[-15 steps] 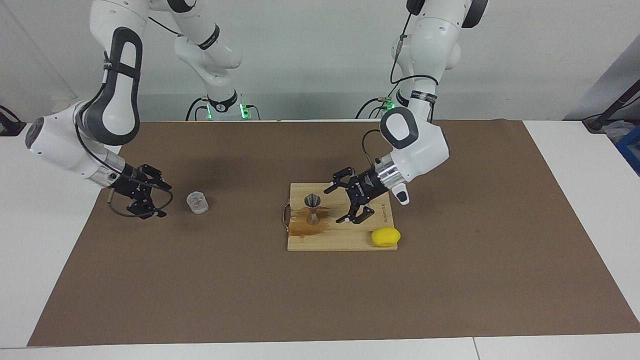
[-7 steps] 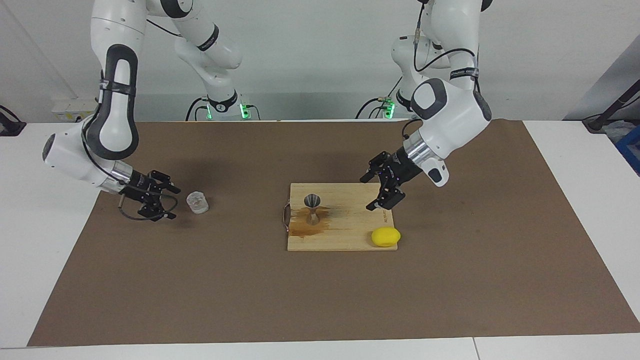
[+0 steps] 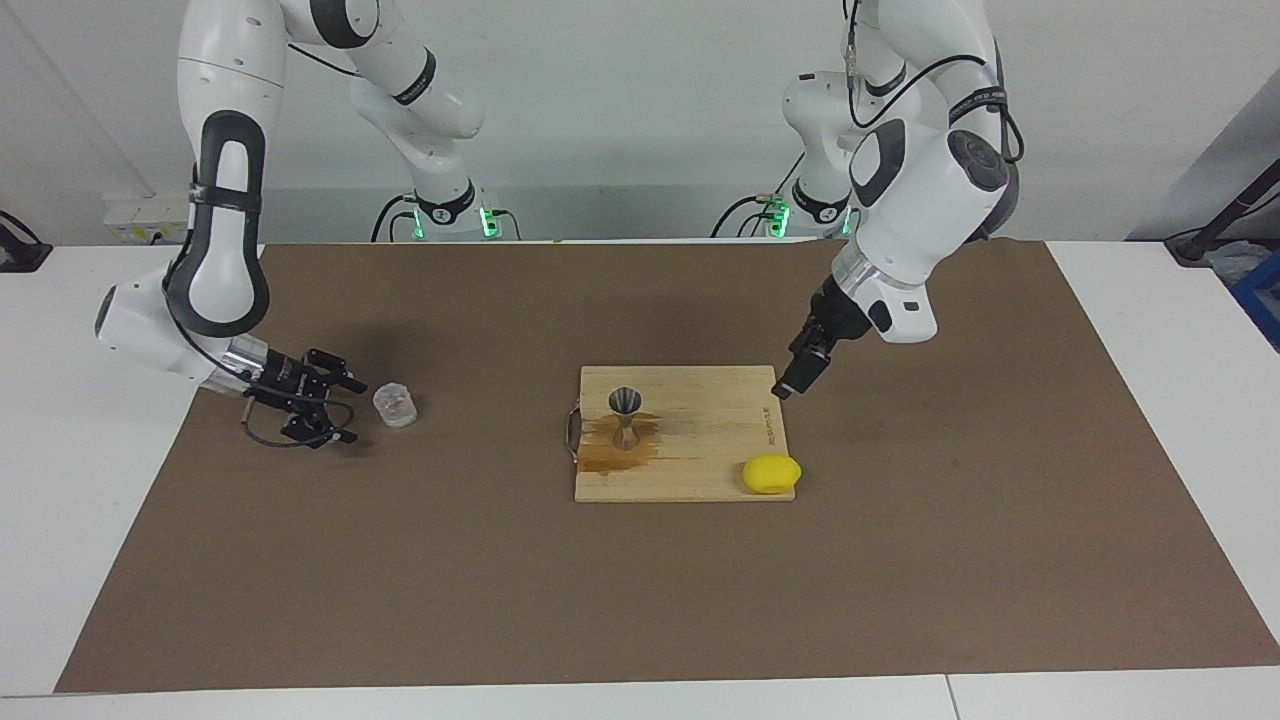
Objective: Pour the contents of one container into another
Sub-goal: 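Retract the left gripper while the right gripper reaches the glass cup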
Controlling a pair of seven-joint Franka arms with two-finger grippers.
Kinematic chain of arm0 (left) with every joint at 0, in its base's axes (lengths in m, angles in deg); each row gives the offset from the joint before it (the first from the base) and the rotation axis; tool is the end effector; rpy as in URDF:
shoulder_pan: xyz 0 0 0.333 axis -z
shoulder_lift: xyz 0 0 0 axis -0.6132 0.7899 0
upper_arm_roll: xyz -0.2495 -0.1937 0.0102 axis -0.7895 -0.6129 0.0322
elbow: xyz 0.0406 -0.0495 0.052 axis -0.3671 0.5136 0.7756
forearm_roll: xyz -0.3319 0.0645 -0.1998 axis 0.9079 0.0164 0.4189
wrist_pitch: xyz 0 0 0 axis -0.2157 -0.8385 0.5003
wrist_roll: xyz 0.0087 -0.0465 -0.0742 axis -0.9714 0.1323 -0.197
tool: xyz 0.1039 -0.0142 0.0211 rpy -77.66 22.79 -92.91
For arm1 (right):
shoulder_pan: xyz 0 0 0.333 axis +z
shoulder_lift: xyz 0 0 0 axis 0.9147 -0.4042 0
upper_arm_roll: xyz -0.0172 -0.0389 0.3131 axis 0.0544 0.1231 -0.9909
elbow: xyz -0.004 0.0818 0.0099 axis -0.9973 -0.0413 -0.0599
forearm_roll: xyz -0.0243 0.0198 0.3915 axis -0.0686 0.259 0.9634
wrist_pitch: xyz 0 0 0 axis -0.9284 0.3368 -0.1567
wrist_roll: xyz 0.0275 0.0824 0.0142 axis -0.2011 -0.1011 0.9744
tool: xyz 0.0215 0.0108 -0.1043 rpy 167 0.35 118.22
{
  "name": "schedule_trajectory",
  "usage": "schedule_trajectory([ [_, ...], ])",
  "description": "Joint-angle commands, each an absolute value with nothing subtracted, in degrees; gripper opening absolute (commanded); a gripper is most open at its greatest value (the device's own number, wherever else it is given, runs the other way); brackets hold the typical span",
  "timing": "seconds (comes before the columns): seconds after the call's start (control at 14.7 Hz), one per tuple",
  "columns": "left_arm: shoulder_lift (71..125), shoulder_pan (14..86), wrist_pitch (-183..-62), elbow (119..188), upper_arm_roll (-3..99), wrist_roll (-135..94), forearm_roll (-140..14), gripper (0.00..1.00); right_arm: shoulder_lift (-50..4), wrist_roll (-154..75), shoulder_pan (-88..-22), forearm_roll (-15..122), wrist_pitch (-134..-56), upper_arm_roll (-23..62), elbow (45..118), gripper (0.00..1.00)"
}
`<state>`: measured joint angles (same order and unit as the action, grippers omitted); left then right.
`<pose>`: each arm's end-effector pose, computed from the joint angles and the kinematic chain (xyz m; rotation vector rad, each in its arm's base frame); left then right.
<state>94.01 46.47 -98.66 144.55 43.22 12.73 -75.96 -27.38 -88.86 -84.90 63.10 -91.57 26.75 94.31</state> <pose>0.5820 -0.1804 0.5222 2.7383 0.9080 0.0185 0.5436 -0.1450 0.2613 -1.9070 1.7345 0.6371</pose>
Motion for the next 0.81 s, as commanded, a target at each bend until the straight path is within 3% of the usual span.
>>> schedule_trajectory([
  [0.0, 89.23, 43.54, -94.88, 145.12, 43.07, -5.65, -80.60, 1.00, -26.28, -86.39, -84.97, 64.96, -92.74, 26.34, 96.90, 1.00],
  [0.27, 84.83, 41.17, -86.37, 145.04, 43.07, -36.86, -86.84, 1.00, -26.02, -86.30, -83.65, 66.71, -92.74, 26.33, 98.04, 1.00],
  [0.47, 82.10, 39.76, -75.93, 143.38, 43.07, -38.76, -88.42, 1.00, -26.02, -86.39, -82.77, 67.33, -92.92, 26.42, 98.22, 1.00],
  [0.75, 85.34, 36.69, -67.72, 133.53, 42.98, -38.94, -89.32, 1.00, -26.02, -87.09, -82.24, 67.33, -93.53, 26.42, 98.13, 1.00],
])
